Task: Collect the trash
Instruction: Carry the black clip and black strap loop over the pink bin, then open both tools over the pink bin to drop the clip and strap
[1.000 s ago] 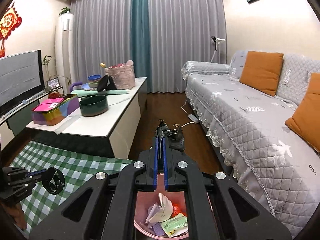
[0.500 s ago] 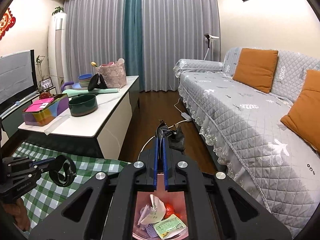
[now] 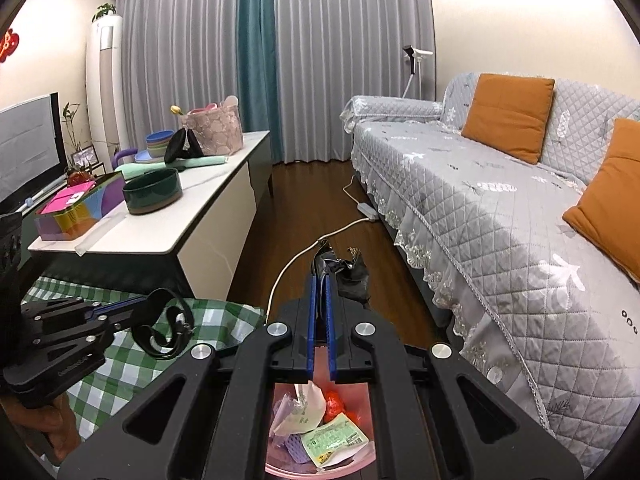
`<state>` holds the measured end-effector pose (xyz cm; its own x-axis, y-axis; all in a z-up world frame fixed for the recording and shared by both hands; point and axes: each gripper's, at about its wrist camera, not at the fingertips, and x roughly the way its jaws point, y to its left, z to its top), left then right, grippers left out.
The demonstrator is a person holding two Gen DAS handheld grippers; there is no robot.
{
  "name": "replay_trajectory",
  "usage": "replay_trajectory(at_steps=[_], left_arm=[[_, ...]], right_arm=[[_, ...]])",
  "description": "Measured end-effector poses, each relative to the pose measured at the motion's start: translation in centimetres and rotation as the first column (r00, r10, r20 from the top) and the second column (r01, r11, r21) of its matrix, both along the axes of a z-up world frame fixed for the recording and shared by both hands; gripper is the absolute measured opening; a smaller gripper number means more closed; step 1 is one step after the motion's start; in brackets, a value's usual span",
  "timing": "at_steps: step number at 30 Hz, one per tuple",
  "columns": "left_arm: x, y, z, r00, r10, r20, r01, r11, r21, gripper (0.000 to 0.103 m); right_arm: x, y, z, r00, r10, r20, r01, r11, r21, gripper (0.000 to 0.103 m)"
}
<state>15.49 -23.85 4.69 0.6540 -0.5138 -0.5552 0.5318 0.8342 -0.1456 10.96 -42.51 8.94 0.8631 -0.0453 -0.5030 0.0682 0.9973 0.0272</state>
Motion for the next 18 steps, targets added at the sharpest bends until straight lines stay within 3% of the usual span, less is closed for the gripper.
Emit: replay_trajectory(at_steps=[18], left_arm=[[1.5,-2.8,-1.3,0.999,-0.035,-0.030,0.035,0.999,-0.006,0.002]], right_arm=[[1.0,-1.2,-1.7,0.998,-0.018,-0.057,0.020,0.999,0.036,0.008]])
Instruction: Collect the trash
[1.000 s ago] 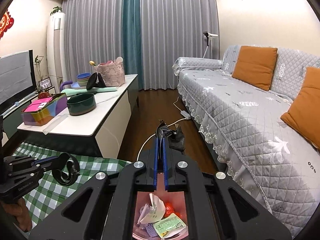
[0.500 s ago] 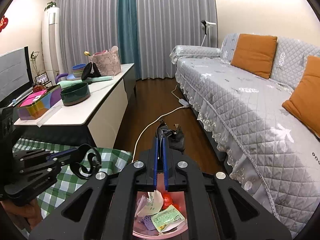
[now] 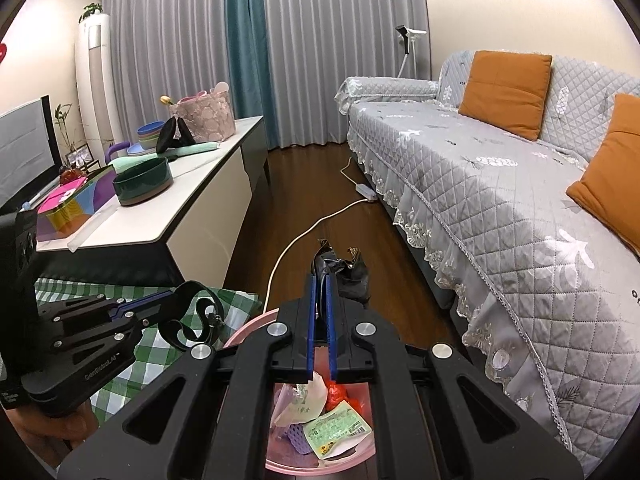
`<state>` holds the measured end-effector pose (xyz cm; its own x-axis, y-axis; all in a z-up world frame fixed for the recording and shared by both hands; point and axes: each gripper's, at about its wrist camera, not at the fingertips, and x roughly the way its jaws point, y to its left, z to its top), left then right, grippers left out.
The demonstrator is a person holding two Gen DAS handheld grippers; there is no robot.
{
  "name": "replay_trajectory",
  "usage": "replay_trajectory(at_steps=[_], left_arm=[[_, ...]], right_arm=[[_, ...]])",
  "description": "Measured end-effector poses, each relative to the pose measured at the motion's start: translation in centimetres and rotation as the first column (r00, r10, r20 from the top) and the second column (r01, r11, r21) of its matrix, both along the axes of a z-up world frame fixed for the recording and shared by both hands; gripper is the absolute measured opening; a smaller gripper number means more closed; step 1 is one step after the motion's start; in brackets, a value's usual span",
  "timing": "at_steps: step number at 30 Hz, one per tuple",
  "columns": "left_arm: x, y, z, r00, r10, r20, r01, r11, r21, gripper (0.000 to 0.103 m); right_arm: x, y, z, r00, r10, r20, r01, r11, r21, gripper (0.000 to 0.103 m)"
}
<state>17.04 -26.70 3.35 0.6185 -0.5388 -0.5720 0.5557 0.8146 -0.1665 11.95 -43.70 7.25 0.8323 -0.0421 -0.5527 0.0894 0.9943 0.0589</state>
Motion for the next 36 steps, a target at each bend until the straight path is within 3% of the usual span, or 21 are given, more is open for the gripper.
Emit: replay_trajectory(at_steps=[2,3,4,5,10,17,21,27,31,36], left_arm=[[0.2,0.2,0.0,1.000,-0.005,-0.004,0.005,1.000,-0.013,0.008],[0.2,0.3,0.0,1.000,-0.003,-0.009,0.002,1.000,-0.018,0.020],[0.3,0.6,0.0,1.000,0.001,-0.014,-0.001,1.000,-0.027,0.027],[0.3,0.8,0.0,1.000,0.004,-0.017,-0.005,0.999,-0.033,0.033],[-0.3,2.2,0.7,0.999,0.023,-0.025,-0.024,0.999,-0.042,0.037],[-4.1,5.4,3.2,0.998,0.054,0.037,-0.050,0.994,-0.099,0.081],[-6.8,7.5,4.4,0.993,0.094,0.074,-0.085,0.990,-0.114,0.094],[-11.3,11.6,5.0,0.986,0.146,0.085,-0.134,0.981,-0.138,0.095],[-14.4,13.9,4.4,0.980,0.176,0.095,-0.165,0.980,-0.114,0.095],[-17.3,16.8,4.0,0.965,0.239,0.111,-0.228,0.968,-0.103,0.095]], right_arm=[[0.2,0.0,-0.2,1.000,-0.016,-0.012,0.016,1.000,-0.018,0.033],[0.1,-0.1,-0.2,0.999,-0.035,-0.010,0.035,0.999,-0.025,0.063],[0.0,-0.2,-0.2,0.999,-0.048,-0.004,0.048,0.999,-0.024,0.076],[-0.1,-0.4,-0.1,0.998,-0.058,0.003,0.058,0.998,-0.020,0.075],[-0.4,-0.4,0.0,0.999,-0.055,0.000,0.055,0.998,-0.017,0.076],[-1.3,0.3,0.9,0.999,-0.033,0.018,0.033,0.999,0.012,0.097],[-2.4,1.1,1.4,1.000,-0.003,0.022,0.003,1.000,0.013,0.098],[-4.9,2.8,1.9,1.000,0.025,0.017,-0.025,0.999,0.035,0.098],[-7.4,4.4,2.0,0.999,0.026,0.022,-0.028,0.998,0.053,0.098],[-11.1,7.8,2.3,0.998,0.044,0.048,-0.045,0.999,0.008,0.098]])
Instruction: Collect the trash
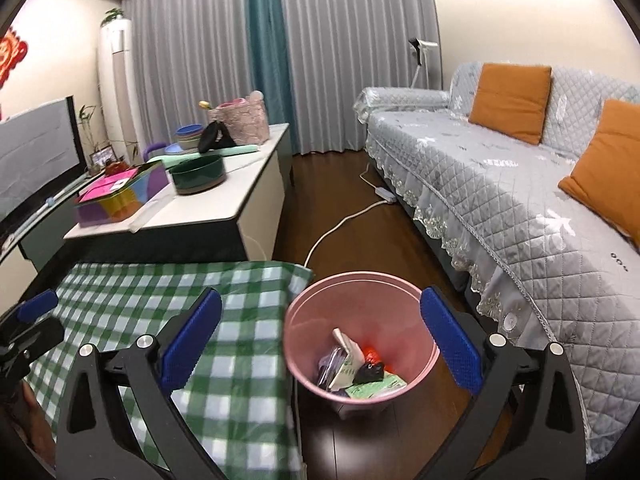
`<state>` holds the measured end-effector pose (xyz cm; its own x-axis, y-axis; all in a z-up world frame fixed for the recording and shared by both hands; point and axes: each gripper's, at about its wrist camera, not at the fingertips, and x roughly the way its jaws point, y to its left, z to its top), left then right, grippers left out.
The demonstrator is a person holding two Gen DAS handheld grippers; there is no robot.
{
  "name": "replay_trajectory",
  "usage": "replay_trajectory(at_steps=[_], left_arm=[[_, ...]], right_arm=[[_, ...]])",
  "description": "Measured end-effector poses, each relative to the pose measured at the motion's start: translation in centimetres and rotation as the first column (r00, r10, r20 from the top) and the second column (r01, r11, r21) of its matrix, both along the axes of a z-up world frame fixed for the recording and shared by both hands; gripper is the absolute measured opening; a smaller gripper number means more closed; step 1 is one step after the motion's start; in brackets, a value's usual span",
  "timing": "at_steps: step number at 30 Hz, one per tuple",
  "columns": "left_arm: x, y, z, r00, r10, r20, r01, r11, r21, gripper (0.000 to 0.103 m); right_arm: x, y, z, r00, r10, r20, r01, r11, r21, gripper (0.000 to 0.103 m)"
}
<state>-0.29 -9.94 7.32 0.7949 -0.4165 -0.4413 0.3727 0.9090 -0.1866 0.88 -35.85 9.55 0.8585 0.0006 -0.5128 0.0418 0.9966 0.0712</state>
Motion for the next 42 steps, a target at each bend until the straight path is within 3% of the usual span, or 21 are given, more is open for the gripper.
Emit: replay_trajectory(at_steps=[5,12,17,21,26,42], left_arm=[[-3.3,2.6,-0.7,0.996,0.072,0.046,-0.074,0.997,0.037,0.095],[-5.4,5.2,-0.6,0.982,0.184,0.043,-0.186,0.980,0.064,0.095],[-6.6,7.5,-1.5,0.978,0.207,-0.035,-0.205,0.977,0.054,0.095],[-7.3,8.2,-3.0,0.968,0.244,-0.060,-0.237,0.967,0.097,0.095],[-7.5,8.0,-3.6,0.963,0.268,-0.040,-0.260,0.955,0.142,0.095],[-7.6,8.8,-4.3,0.940,0.334,-0.065,-0.321,0.934,0.158,0.095]], right_arm=[[-3.3,3.2,-0.5,1.000,0.009,0.017,-0.009,1.000,-0.011,0.098],[-5.2,6.3,-1.5,1.000,0.020,0.009,-0.020,0.999,-0.026,0.098],[-7.1,8.4,-2.0,1.000,0.004,0.026,-0.003,0.998,-0.055,0.098],[-8.3,9.9,-3.1,1.000,0.010,0.001,-0.010,0.998,-0.061,0.098],[-8.1,10.6,-4.0,1.000,0.018,-0.016,-0.019,0.997,-0.078,0.098],[-7.1,11.4,-4.6,0.999,0.009,-0.035,-0.012,0.997,-0.082,0.098]])
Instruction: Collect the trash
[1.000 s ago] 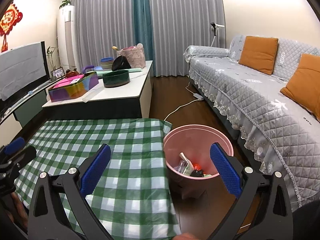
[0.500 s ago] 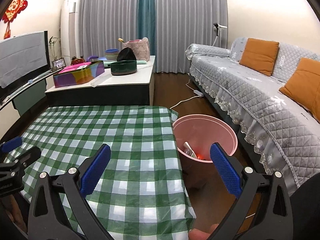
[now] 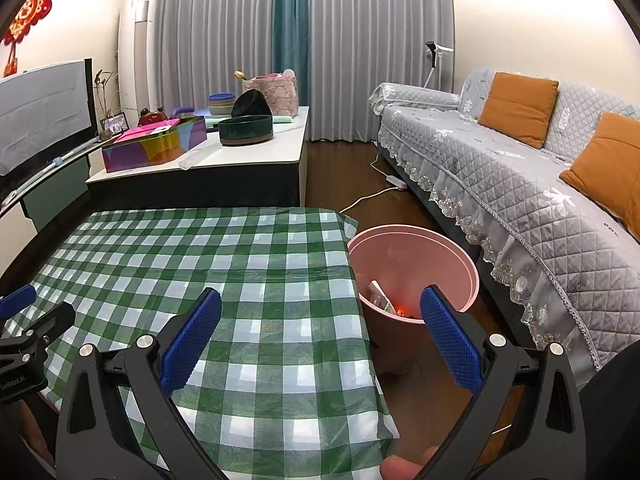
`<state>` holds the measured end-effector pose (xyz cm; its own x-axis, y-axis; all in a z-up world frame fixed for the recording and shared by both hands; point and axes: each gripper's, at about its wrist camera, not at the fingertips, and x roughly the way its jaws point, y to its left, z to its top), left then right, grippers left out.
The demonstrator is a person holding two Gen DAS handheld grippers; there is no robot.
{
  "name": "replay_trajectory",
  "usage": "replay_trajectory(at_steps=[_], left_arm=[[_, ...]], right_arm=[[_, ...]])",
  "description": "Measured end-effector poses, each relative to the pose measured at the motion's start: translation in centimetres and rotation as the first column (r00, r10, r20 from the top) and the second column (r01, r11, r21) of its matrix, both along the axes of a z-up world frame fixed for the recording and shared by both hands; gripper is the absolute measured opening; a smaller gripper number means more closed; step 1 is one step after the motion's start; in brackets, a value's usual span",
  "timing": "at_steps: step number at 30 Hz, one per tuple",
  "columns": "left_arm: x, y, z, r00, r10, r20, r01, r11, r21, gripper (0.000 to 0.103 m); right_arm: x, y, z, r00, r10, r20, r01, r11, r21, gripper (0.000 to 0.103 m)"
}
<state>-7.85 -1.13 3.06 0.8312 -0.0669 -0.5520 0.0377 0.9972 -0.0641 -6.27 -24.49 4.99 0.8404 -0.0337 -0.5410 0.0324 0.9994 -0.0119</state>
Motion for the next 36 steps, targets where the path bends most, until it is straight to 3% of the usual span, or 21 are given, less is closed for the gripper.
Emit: replay_trajectory(at_steps=[36], left_arm=[[0.28,-0.20,-0.04,1.000,0.000,-0.006,0.000,1.000,-0.001,0.095]], right_arm=[[0.19,-0.13,-0.21,1.000,-0.005,-0.008,0.005,1.000,-0.007,0.098]])
